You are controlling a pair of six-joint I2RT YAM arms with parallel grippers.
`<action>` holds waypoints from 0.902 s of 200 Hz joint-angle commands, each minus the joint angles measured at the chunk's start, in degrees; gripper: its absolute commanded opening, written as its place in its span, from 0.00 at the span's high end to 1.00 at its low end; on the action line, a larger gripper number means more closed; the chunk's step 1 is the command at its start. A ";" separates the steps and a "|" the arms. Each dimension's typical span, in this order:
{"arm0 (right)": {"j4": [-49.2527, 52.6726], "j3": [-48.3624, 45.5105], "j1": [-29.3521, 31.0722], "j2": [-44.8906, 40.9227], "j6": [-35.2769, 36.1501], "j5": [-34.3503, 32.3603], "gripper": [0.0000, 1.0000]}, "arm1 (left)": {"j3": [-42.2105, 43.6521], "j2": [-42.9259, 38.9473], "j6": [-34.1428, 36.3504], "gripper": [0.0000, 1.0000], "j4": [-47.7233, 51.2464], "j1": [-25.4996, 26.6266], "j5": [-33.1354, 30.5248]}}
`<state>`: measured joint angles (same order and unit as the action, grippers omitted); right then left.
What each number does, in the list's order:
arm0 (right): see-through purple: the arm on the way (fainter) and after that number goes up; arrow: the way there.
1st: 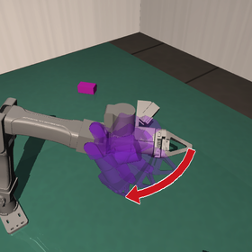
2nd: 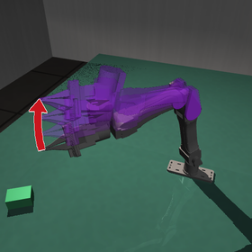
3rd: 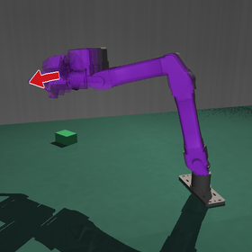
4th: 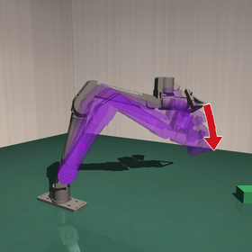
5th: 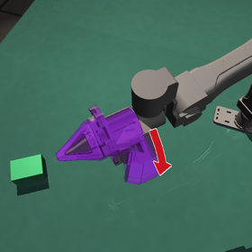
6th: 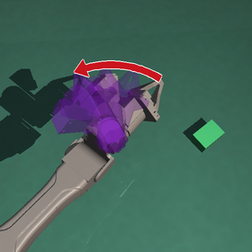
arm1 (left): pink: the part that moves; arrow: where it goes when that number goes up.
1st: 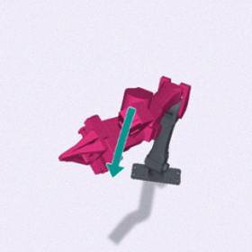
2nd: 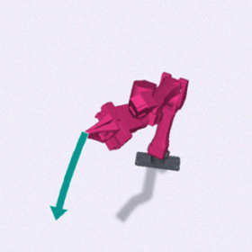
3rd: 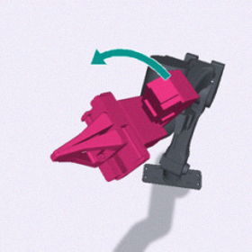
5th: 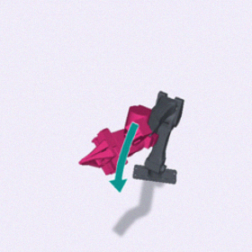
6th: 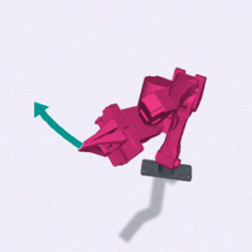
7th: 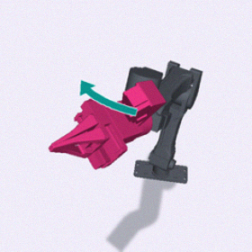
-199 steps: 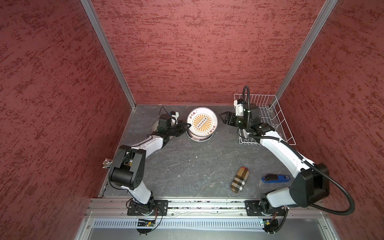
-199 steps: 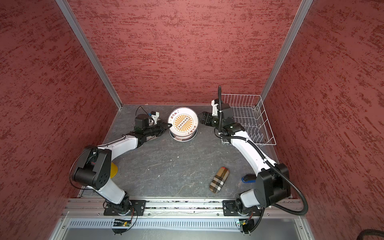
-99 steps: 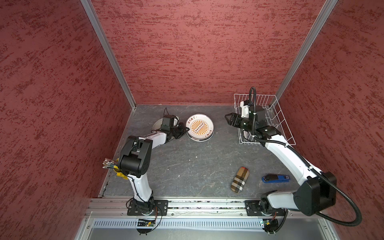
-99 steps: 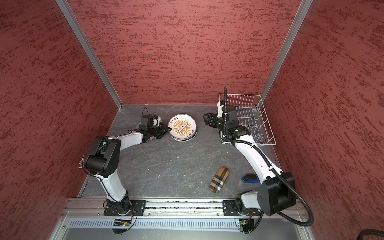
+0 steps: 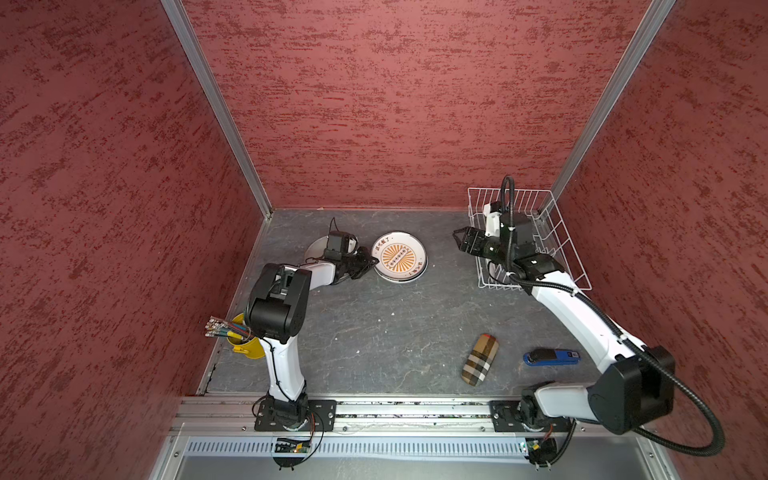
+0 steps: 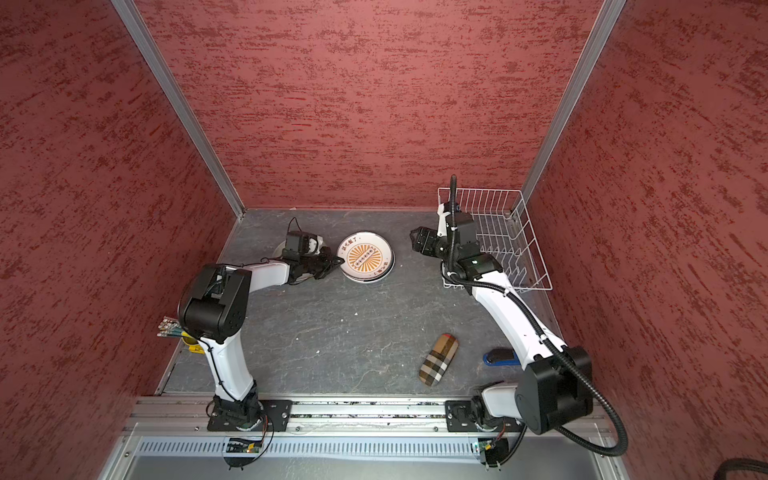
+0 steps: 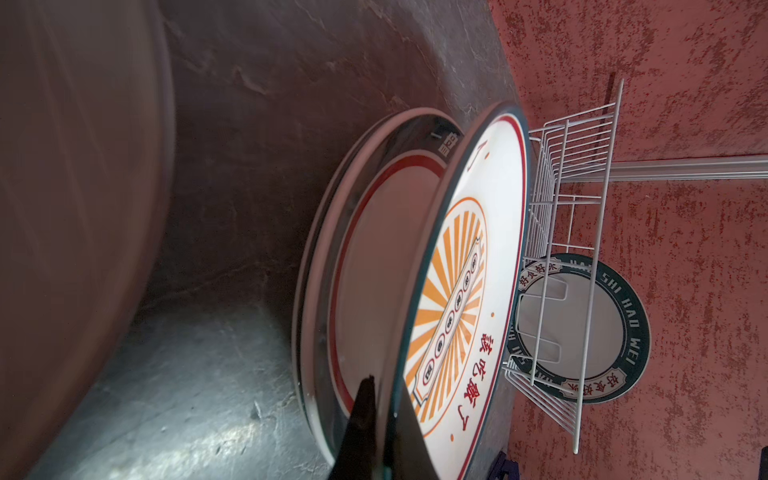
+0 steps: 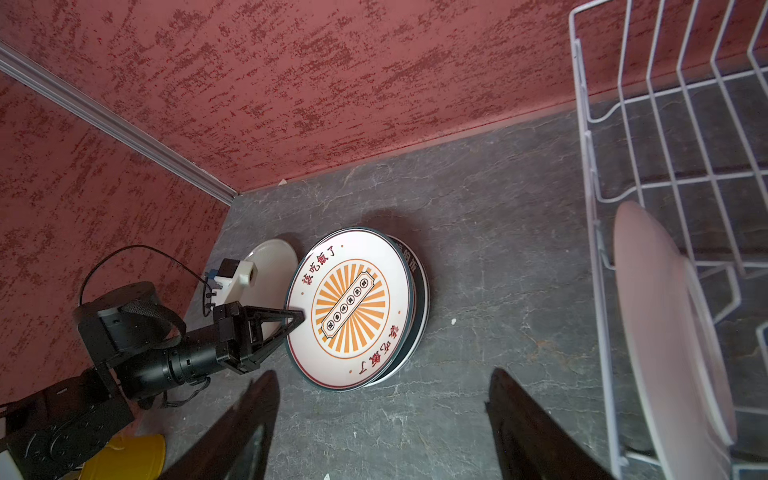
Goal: Unload the plates from the dish rack
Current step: 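Lower the sunburst plate onto the green-rimmed plate stack with the left gripper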
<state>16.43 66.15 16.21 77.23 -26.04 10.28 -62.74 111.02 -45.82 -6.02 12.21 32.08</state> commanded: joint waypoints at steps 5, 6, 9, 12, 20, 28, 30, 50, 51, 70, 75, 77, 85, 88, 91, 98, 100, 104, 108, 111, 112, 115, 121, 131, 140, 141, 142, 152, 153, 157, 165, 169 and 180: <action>-0.43 -0.67 -0.55 -1.73 0.83 -1.71 0.20 | -1.78 1.04 -0.32 1.00 -2.55 0.08 1.75; -0.43 -0.67 -0.51 -1.69 0.83 -1.69 0.20 | -1.78 1.04 -0.28 1.00 -2.53 0.09 1.75; -0.43 -0.67 -0.48 -1.71 0.82 -1.67 0.20 | -1.84 1.12 -0.25 1.00 -2.46 0.10 1.68; -0.43 -0.67 -0.48 -1.65 0.85 -1.67 0.20 | -1.91 1.19 -0.11 1.00 -2.38 0.10 1.70; -0.42 -0.67 -0.52 -1.58 0.78 -1.74 0.21 | -2.02 1.30 0.11 1.00 -2.08 0.18 1.62; -0.52 -0.67 -0.57 -1.67 0.73 -1.70 0.20 | -2.07 1.47 0.21 1.00 -1.91 0.29 1.37; -0.58 -0.67 -0.59 -1.72 0.66 -1.61 0.21 | -2.04 1.54 0.21 1.00 -1.85 0.28 1.38; -1.22 -1.15 -0.56 -2.15 0.41 -1.98 0.20 | -2.24 2.15 0.12 1.00 -1.99 0.30 1.15; -1.22 -1.18 -0.56 -2.21 0.44 -2.05 0.20 | -2.27 2.16 0.12 1.00 -1.98 0.29 1.15; -1.49 -1.64 -0.56 -2.85 0.38 -2.33 0.21 | -2.47 2.66 0.16 1.00 -1.94 0.32 1.07; -1.42 -1.72 -0.60 -3.00 0.38 -2.52 0.20 | -2.76 2.83 0.27 1.00 -1.74 0.40 1.11; -1.38 -1.73 -0.61 -2.97 0.42 -2.54 0.20 | -2.79 2.85 0.29 1.00 -1.65 0.37 1.12; -1.18 -1.81 -0.67 -3.21 0.54 -2.71 0.20 | -2.91 3.05 0.44 1.00 -1.54 0.41 1.04; -1.14 -1.81 -0.65 -3.26 0.53 -2.74 0.20 | -2.92 3.09 0.39 1.00 -1.54 0.37 0.99; -1.05 -1.81 -0.65 -3.28 0.63 -2.80 0.20 | -2.97 3.13 0.38 1.00 -1.60 0.36 0.97; -0.96 -1.84 -0.65 -3.45 0.72 -2.85 0.21 | -3.04 3.26 0.46 1.00 -1.62 0.36 0.94; -0.96 -1.89 -0.69 -3.48 0.77 -2.93 0.20 | -3.01 3.28 0.51 1.00 -1.56 0.36 0.90; -0.91 -1.94 -0.65 -3.51 0.73 -2.98 0.21 | -3.09 3.26 0.47 1.00 -1.49 0.42 0.81; -0.88 -1.99 -0.73 -3.59 0.72 -2.99 0.20 | -3.18 3.32 0.53 1.00 -1.45 0.45 0.85; -0.90 -2.03 -0.76 -3.58 0.75 -2.99 0.21 | -3.30 3.39 0.56 1.00 -1.33 0.45 0.84; -0.93 -2.06 -0.79 -3.62 0.78 -3.03 0.20 | -3.28 3.40 0.56 1.00 -1.30 0.45 0.82; -0.90 -2.07 -0.79 -3.72 0.78 -3.07 0.20 | -3.34 3.44 0.56 1.00 -1.21 0.45 0.83; -0.96 -2.16 -0.74 -3.79 0.84 -3.17 0.20 | -3.50 3.50 0.71 1.00 -0.97 0.45 0.80; -1.04 -2.32 -0.89 -3.89 0.83 -3.33 0.20 | -3.83 3.74 0.89 0.99 -0.60 0.45 0.85; -1.04 -2.34 -0.83 -3.95 0.77 -3.45 0.20 | -3.95 3.93 0.91 0.98 -0.42 0.54 0.80; -1.04 -2.34 -0.87 -3.94 0.75 -3.48 0.21 | -3.96 3.93 0.91 0.98 -0.41 0.54 0.84; -1.09 -2.34 -0.85 -3.93 0.74 -3.50 0.21 | -3.96 3.94 0.91 0.98 -0.40 0.54 0.82; -1.13 -2.34 -0.89 -4.05 0.81 -3.40 0.21 | -4.05 4.19 0.92 0.95 -0.18 0.62 0.81; -1.09 -2.34 -0.90 -4.08 0.82 -3.41 0.20 | -4.05 4.20 0.96 0.95 -0.20 0.62 0.76; -1.05 -2.34 -0.96 -4.10 0.77 -3.42 0.20 | -4.16 4.27 1.00 0.94 -0.07 0.67 0.73; -1.04 -2.43 -0.96 -4.17 0.91 -3.41 0.20 | -4.23 4.38 1.08 0.93 0.04 0.64 0.79; -1.03 -2.43 -0.92 -4.21 0.91 -3.42 0.20 | -4.23 4.45 1.17 0.92 0.04 0.63 0.71; -0.87 -2.47 -1.00 -4.34 1.10 -3.47 0.20 | -4.23 4.47 1.17 0.89 0.04 0.62 0.56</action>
<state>16.21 64.64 15.64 74.35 -25.87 8.32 -65.32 114.34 -45.56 -4.64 12.58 31.86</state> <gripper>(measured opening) 0.796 0.088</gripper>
